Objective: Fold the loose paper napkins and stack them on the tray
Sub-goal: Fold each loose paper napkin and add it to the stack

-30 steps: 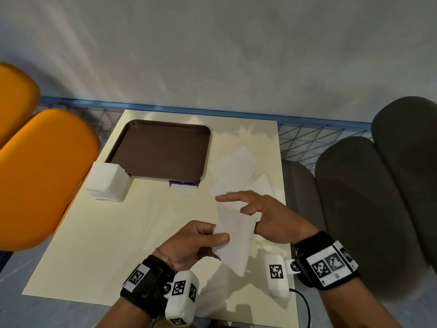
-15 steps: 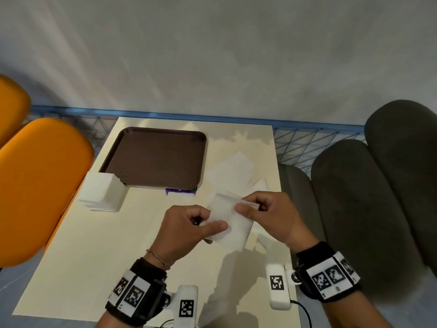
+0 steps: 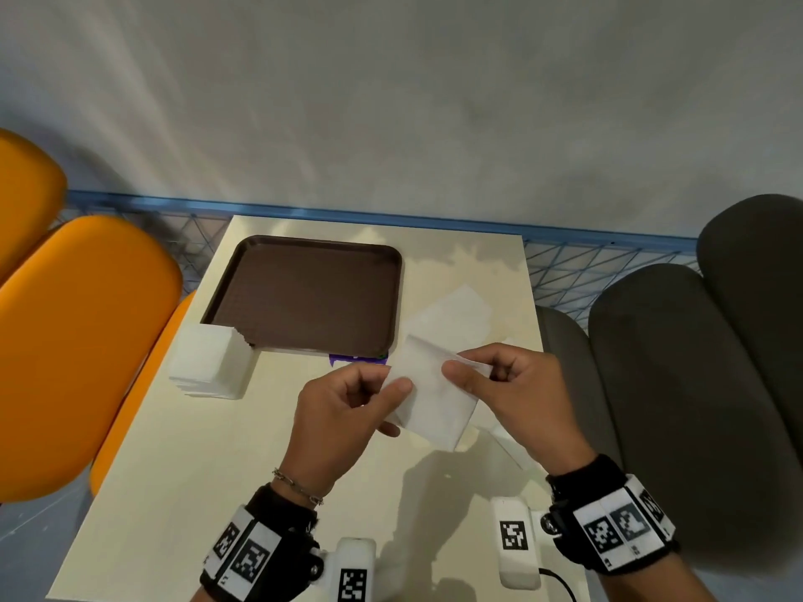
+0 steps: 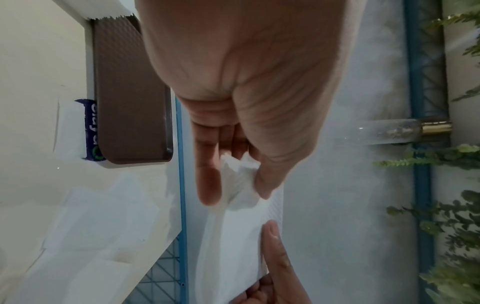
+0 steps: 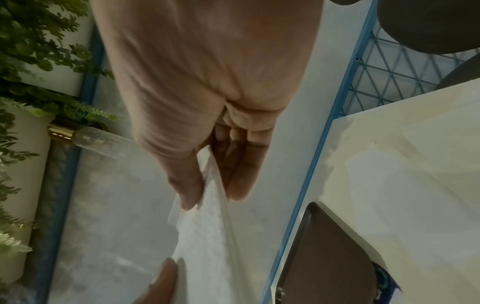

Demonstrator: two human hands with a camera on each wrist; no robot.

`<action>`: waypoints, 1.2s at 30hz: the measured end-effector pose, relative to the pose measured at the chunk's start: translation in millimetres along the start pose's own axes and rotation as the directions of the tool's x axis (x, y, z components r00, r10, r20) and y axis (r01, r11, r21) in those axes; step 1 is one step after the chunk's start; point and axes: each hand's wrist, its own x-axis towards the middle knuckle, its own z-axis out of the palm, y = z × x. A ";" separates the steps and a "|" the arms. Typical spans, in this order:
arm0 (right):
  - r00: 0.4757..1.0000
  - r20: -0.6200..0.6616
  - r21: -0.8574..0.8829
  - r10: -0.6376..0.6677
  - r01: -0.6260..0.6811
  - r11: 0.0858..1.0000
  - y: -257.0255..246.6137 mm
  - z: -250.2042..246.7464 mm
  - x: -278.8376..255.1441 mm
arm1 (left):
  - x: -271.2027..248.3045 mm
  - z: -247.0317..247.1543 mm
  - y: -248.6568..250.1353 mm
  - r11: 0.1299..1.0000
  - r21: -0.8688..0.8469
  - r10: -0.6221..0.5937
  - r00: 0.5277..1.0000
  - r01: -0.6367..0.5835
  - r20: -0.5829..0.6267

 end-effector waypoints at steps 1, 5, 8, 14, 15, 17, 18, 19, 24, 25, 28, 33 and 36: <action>1.000 -0.004 -0.010 -0.011 0.011 1.000 -3.0 4.3 0.1 | 3.0 -4.7 0.1 1.000 -0.024 0.006 1.000 -0.007 -0.023; 0.996 -0.032 -0.081 -0.089 0.086 0.993 -15.5 22.1 -0.8 | 11.7 -23.0 4.4 0.996 -0.085 0.033 0.997 -0.039 -0.064; 0.991 -0.024 -0.065 -0.130 0.128 0.990 -25.7 36.2 -4.0 | 13.3 -37.1 8.9 0.993 -0.091 0.071 0.993 -0.079 -0.094; 0.970 -0.070 -0.053 -0.232 0.229 0.972 -36.1 61.0 -1.8 | 13.0 -55.1 15.1 0.983 -0.142 0.093 0.983 -0.116 -0.158; 0.969 -0.073 -0.064 -0.234 0.230 0.971 -37.2 64.1 -1.2 | 12.7 -57.3 15.9 0.981 -0.152 0.095 0.982 -0.120 -0.164; 0.970 -0.073 -0.069 -0.232 0.227 0.971 -38.7 68.9 -0.4 | 11.7 -61.6 18.2 0.980 -0.145 0.114 0.980 -0.138 -0.166; 0.970 -0.069 -0.074 -0.233 0.228 0.971 -39.8 71.1 -0.3 | 11.0 -63.7 19.1 0.980 -0.134 0.125 0.978 -0.148 -0.165; 0.970 -0.064 -0.077 -0.235 0.230 0.970 -41.1 73.5 -0.2 | 10.3 -65.7 20.2 0.980 -0.127 0.135 0.977 -0.156 -0.163; 0.975 -0.026 -0.058 -0.220 0.218 0.974 -44.7 83.1 1.2 | 7.9 -73.3 25.4 0.975 -0.155 0.132 0.977 -0.158 -0.166; 0.978 -0.019 -0.038 -0.209 0.209 0.977 -45.7 84.6 1.7 | 7.0 -74.6 26.9 0.973 -0.172 0.123 0.978 -0.152 -0.166; 0.980 0.011 -0.009 -0.200 0.200 0.980 -47.4 87.4 2.8 | 5.5 -78.0 28.7 0.970 -0.198 0.106 0.981 -0.138 -0.165; 0.977 0.053 -0.026 -0.204 0.206 0.978 -48.5 86.7 0.9 | 1.2 -78.7 31.3 0.969 -0.199 0.118 0.981 -0.147 -0.151; 0.983 0.067 -0.029 -0.172 0.175 0.984 -49.4 80.6 0.1 | -1.9 -77.2 31.3 0.970 -0.183 0.139 0.982 -0.161 -0.127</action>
